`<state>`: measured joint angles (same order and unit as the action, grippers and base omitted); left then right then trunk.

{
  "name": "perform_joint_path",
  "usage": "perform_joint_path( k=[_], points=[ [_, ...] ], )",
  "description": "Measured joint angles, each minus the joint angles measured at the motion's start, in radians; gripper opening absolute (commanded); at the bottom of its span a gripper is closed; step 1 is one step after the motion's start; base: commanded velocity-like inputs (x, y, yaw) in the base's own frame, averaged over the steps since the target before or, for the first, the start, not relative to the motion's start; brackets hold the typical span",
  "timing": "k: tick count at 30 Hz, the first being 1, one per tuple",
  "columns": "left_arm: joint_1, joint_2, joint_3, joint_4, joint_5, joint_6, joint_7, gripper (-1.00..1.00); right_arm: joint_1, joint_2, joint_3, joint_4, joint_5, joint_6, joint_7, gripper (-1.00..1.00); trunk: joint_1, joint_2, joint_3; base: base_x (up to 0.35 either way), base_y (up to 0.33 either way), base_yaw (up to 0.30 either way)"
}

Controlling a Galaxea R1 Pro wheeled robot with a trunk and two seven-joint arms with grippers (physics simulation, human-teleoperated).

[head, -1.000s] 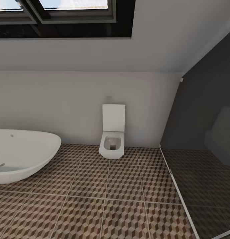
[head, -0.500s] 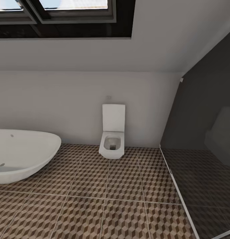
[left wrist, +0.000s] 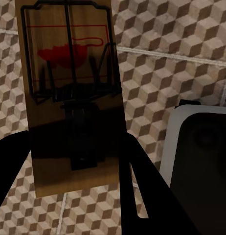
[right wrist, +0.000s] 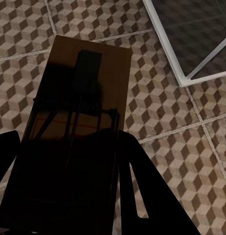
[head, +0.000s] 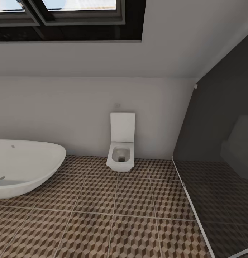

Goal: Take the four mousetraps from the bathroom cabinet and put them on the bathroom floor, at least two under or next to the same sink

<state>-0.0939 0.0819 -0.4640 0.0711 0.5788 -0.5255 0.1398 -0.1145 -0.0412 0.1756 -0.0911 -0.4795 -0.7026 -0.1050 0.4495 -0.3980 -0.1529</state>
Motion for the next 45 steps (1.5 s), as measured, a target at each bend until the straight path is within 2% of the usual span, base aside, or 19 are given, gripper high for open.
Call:
perform_joint_path(
  k=[45],
  points=[
    [0.0,0.0,0.0,0.0,0.0,0.0,0.0,-1.0,0.0,0.0,0.0,0.0,0.0,0.0,0.0,-1.0,0.0,0.0,0.0,0.0,0.0,0.0]
  ],
)
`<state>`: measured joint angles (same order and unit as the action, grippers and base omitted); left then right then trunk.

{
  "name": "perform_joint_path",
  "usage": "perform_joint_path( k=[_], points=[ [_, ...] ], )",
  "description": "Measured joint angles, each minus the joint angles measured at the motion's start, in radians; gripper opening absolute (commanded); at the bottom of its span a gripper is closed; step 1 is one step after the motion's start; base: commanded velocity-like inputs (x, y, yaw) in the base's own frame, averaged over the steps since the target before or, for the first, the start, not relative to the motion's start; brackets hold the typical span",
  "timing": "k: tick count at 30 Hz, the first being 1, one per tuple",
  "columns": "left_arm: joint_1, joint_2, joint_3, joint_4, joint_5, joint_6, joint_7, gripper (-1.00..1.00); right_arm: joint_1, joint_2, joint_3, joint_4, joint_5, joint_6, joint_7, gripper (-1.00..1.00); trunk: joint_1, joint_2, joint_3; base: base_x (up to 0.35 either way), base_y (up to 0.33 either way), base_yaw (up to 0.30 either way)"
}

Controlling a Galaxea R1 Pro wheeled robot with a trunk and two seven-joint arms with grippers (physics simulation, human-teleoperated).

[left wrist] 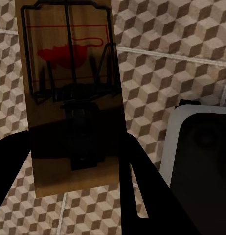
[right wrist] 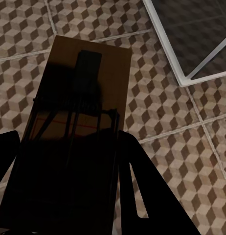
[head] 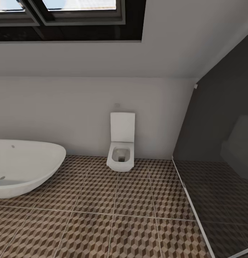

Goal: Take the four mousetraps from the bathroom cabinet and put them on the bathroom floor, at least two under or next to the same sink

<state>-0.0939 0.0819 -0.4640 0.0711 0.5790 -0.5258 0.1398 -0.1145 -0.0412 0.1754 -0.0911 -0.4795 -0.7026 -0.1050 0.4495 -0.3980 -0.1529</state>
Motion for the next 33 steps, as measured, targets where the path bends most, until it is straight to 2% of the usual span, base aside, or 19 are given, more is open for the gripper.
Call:
perform_joint_path(
  k=[33],
  points=[
    [0.0,0.0,0.0,0.0,0.0,0.0,0.0,-1.0,0.0,0.0,0.0,0.0,0.0,0.0,0.0,-1.0,0.0,0.0,0.0,0.0,0.0,0.0]
  ],
)
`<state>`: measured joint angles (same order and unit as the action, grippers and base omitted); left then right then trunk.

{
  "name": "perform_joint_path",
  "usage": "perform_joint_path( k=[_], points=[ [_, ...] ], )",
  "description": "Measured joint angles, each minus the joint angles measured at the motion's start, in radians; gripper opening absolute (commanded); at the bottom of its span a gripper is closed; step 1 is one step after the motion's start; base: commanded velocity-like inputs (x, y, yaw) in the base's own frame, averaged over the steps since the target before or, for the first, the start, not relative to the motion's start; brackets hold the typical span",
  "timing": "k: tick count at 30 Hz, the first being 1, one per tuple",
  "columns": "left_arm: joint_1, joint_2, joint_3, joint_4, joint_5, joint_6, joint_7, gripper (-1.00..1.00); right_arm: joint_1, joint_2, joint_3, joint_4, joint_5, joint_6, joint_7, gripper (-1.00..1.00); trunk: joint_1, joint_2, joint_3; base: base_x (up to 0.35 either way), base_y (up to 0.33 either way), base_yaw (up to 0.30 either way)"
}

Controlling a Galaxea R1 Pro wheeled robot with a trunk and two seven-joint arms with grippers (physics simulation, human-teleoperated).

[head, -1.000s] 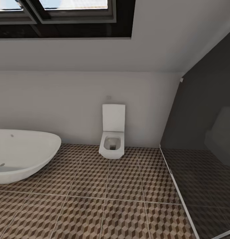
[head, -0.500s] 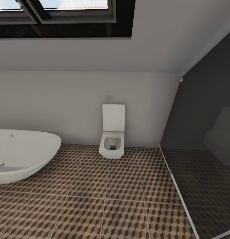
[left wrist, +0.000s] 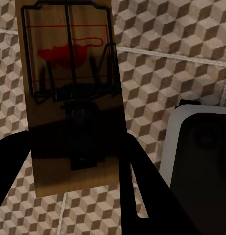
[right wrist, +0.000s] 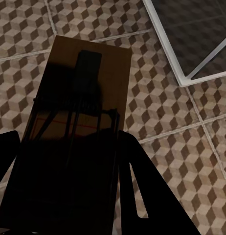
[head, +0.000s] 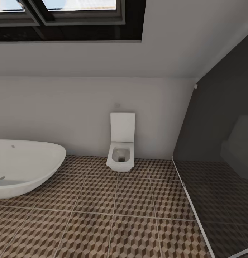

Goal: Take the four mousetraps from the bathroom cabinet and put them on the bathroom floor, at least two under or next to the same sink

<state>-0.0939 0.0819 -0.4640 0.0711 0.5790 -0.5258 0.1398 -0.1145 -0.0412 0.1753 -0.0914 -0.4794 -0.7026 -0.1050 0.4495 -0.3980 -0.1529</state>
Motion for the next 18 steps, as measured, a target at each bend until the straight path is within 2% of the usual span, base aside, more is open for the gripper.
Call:
perform_joint_path(
  k=[18],
  points=[
    [0.0,0.0,0.0,0.0,0.0,0.0,0.0,-1.0,0.0,0.0,0.0,0.0,0.0,0.0,0.0,-1.0,0.0,0.0,0.0,0.0,0.0,0.0]
  ],
)
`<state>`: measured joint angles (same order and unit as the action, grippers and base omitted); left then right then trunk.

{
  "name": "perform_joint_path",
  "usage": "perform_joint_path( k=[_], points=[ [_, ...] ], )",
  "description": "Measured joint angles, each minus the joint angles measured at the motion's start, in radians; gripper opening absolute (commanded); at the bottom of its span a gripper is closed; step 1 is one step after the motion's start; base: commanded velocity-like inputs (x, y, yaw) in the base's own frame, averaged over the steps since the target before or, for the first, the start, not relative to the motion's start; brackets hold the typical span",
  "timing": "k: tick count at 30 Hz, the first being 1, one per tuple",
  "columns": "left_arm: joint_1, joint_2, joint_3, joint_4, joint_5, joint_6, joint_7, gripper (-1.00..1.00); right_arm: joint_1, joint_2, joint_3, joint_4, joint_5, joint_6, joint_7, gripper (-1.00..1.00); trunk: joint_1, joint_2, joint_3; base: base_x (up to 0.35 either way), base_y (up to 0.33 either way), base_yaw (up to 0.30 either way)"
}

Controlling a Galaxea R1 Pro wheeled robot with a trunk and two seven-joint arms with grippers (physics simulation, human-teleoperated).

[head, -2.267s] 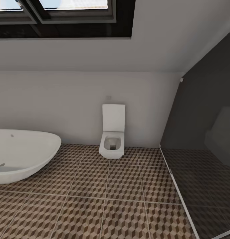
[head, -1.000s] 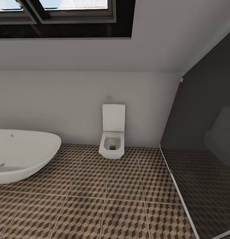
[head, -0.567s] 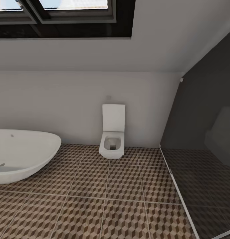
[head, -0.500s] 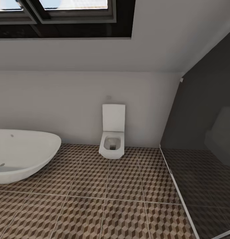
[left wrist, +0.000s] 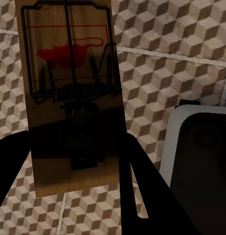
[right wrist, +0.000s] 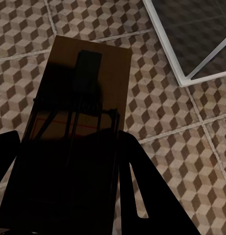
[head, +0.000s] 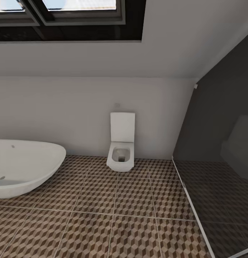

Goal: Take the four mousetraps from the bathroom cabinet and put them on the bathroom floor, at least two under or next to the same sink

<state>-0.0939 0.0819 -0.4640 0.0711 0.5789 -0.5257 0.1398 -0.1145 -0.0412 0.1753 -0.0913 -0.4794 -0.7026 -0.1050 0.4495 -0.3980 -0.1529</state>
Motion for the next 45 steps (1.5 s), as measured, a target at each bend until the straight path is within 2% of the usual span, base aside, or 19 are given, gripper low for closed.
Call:
perform_joint_path(
  k=[45],
  points=[
    [0.0,0.0,0.0,0.0,0.0,0.0,0.0,-1.0,0.0,0.0,0.0,0.0,0.0,0.0,0.0,-1.0,0.0,0.0,0.0,0.0,0.0,0.0]
  ],
)
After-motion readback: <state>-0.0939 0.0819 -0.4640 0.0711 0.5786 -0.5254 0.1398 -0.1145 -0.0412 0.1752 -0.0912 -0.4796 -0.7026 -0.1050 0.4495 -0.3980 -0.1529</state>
